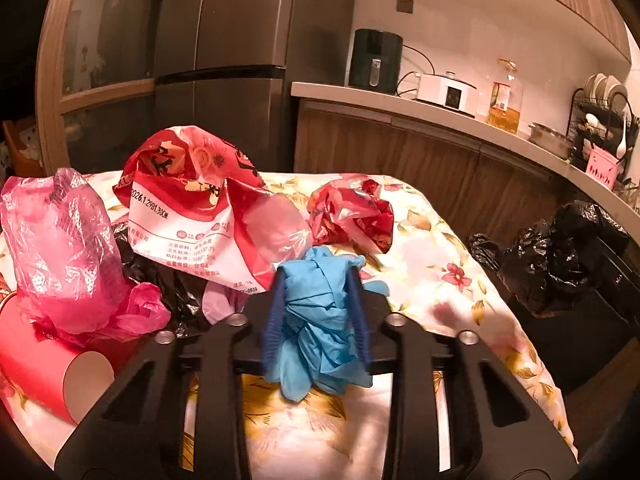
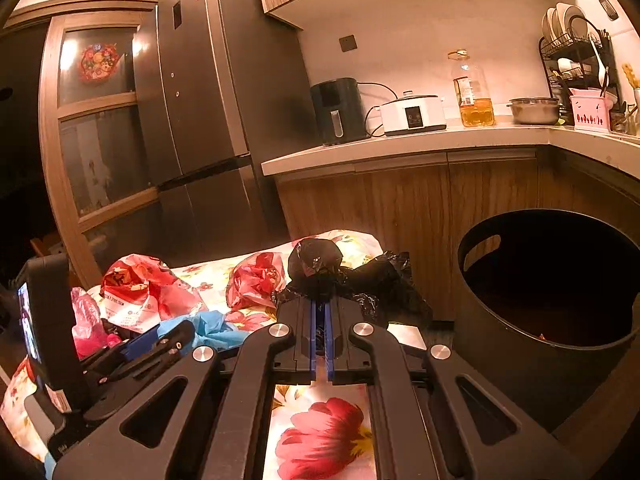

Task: Collect trash
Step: 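Grasp the blue glove with the left tool while the right tool holds the black bag, then carry the blue glove and black bag over the black trash bin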

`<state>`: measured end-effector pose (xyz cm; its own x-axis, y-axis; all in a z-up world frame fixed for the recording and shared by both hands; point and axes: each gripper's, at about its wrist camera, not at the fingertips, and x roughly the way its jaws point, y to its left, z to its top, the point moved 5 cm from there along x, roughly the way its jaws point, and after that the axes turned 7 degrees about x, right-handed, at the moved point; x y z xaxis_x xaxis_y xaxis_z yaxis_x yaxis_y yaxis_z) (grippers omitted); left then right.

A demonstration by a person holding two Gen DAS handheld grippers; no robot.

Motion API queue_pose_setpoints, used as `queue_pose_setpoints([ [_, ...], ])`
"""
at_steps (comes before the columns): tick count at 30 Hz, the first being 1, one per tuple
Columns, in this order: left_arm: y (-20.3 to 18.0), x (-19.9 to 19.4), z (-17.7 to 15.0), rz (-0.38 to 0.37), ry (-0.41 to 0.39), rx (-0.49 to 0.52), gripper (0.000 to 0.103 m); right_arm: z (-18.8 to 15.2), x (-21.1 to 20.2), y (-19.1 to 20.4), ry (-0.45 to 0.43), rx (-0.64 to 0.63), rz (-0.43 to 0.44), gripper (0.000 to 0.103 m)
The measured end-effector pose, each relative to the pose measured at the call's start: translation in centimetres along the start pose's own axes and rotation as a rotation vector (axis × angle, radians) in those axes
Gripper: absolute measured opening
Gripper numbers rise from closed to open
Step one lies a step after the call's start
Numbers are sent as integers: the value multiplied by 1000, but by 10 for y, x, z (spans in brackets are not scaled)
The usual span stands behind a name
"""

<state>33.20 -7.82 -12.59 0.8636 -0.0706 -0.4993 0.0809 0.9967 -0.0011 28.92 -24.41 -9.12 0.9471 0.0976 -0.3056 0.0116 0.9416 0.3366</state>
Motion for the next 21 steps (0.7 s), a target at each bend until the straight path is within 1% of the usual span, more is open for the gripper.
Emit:
queue_pose_setpoints([
  [2, 1, -1, -2, -4, 0, 2, 18, 0, -2, -1, 1, 5, -1, 4],
  [5, 3, -6, -4, -10, -4, 0, 13, 0, -5, -2, 0, 15, 1, 4],
  [10, 12, -27, -3, -13, -39, -30, 11, 3, -14, -1, -16, 5, 5, 4],
  [15, 19, -63, 1, -22, -92, -58, 11, 5, -25, -2, -31, 13, 12, 4],
  [18, 17, -82, 5, -28, -120, -46, 11, 7, -32, -3, -39, 15, 16, 4],
  [21, 9, -94, 10, -43, -143, -28, 11, 10, -41, -5, -51, 19, 16, 4],
])
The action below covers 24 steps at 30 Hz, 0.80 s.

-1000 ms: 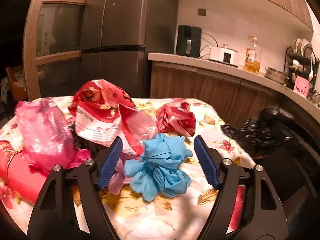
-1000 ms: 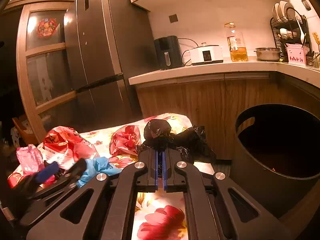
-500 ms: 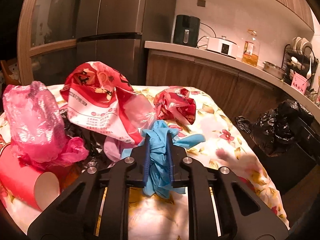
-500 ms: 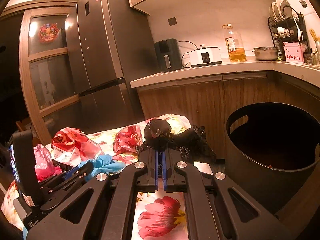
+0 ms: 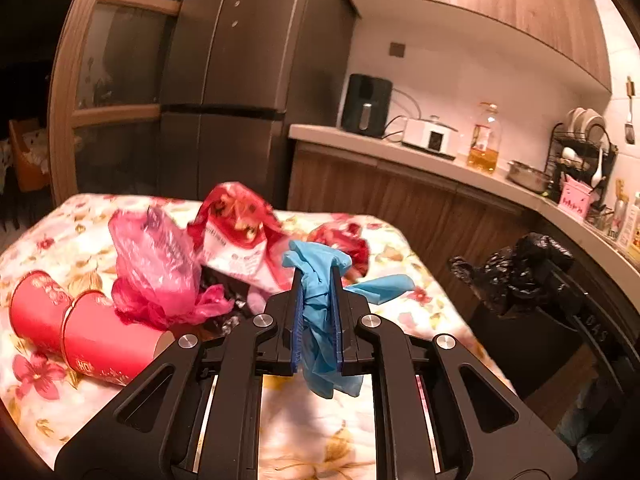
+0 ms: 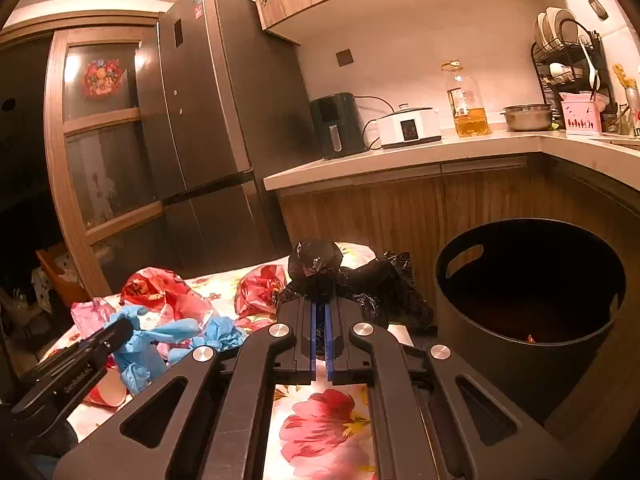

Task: Collect trash
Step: 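Carry the blue glove and black bag over the black trash bin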

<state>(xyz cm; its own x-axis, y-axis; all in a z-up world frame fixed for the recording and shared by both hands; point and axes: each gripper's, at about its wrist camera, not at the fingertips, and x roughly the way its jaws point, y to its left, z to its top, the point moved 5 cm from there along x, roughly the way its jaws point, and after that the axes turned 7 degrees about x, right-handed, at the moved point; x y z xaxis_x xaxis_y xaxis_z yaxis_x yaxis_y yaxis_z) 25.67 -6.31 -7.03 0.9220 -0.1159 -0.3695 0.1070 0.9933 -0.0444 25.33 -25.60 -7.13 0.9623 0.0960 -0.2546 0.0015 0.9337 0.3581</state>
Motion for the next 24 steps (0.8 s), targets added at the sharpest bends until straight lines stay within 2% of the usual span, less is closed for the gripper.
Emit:
queue_pose_setpoints([
  [8, -43, -10, 19, -87, -35, 37, 11, 24, -29, -18, -66, 14, -34, 4],
  [14, -103, -9, 42, -201, -86, 93, 11, 48, -50, -47, -131, 23, -108, 4],
  [18, -146, 3, 54, -293, -81, 101, 11, 65, -59, -76, -172, 39, -173, 4],
  [24, -200, 19, 58, -384, -86, 134, 11, 82, -67, -108, -214, 67, -234, 4],
])
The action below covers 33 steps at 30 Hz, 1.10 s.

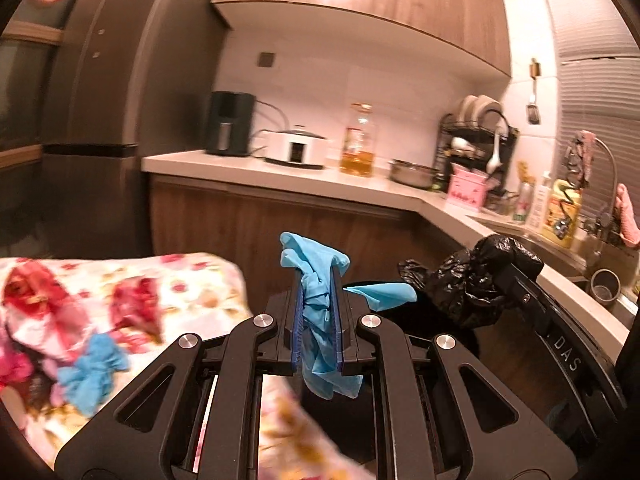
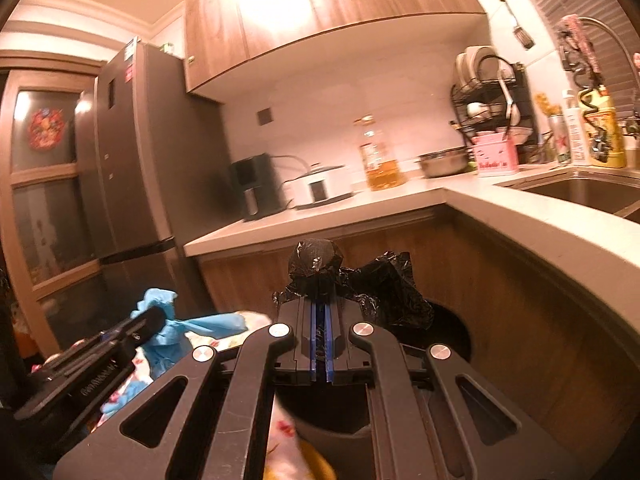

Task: Collect trash
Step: 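Carry the blue glove and black bag over the black trash bin, then open both tools to drop the glove and black bag into the bin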

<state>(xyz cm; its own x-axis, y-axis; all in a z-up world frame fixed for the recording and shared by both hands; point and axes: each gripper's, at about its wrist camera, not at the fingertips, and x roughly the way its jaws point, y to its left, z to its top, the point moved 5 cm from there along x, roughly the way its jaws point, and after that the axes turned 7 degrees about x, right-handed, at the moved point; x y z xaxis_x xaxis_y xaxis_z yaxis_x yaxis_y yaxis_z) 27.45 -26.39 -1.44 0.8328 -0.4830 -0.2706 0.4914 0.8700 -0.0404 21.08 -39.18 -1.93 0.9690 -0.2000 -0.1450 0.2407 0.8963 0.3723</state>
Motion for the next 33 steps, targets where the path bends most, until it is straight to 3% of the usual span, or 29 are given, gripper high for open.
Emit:
queue_pose_setpoints([
  [12, -38, 46, -8, -82, 34, 30, 11, 11, 22, -23, -13, 14, -14, 4],
  [31, -43, 73, -20, -123, 73, 23, 12, 3, 46, -35, 24, 41, -6, 4],
  [33, -46, 74, -21, -125, 79, 43, 15, 3, 48, -36, 25, 42, -3, 11],
])
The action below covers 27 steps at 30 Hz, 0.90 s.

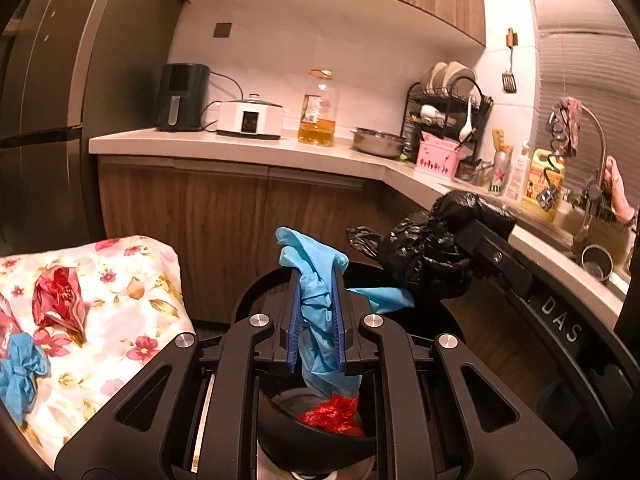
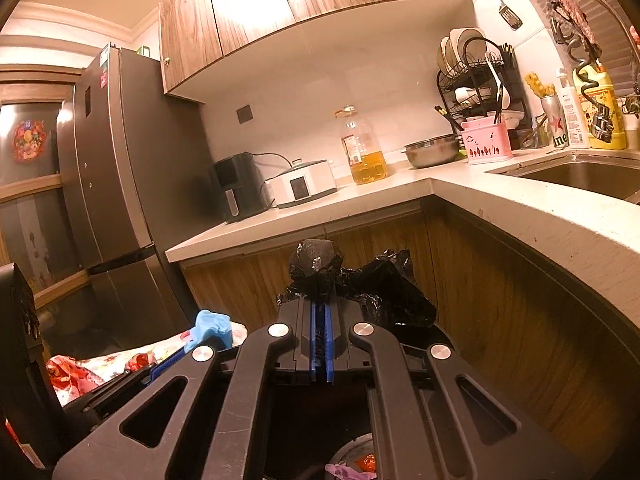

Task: Collect trash
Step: 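Open both tools to drop the glove and black bag into the bin, then move both tools back to the pile and close the left tool on the red cups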

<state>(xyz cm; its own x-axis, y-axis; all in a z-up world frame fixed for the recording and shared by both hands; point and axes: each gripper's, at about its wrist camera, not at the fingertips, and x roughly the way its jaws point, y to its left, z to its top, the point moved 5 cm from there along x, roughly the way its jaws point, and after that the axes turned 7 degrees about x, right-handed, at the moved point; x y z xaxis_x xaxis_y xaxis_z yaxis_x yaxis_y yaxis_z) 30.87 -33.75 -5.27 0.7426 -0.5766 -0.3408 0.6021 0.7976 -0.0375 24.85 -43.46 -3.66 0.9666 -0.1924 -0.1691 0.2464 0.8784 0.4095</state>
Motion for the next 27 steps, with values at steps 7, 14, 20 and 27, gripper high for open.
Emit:
queue_pose_setpoints([
  [7, 6, 5, -6, -2, 17, -19, 38, -3, 1, -2, 7, 3, -12, 26],
  [14, 10, -4, -9, 23, 15, -19, 56, -7, -2, -3, 17, 1, -28, 34],
  [20, 21, -23, -13, 85, 3, -26, 73, -12, -11, -1, 16, 2, -30, 53],
  [27, 41, -63, -26, 183, -13, -11, 82, -21, -25, 14, 23, -18, -8, 71],
])
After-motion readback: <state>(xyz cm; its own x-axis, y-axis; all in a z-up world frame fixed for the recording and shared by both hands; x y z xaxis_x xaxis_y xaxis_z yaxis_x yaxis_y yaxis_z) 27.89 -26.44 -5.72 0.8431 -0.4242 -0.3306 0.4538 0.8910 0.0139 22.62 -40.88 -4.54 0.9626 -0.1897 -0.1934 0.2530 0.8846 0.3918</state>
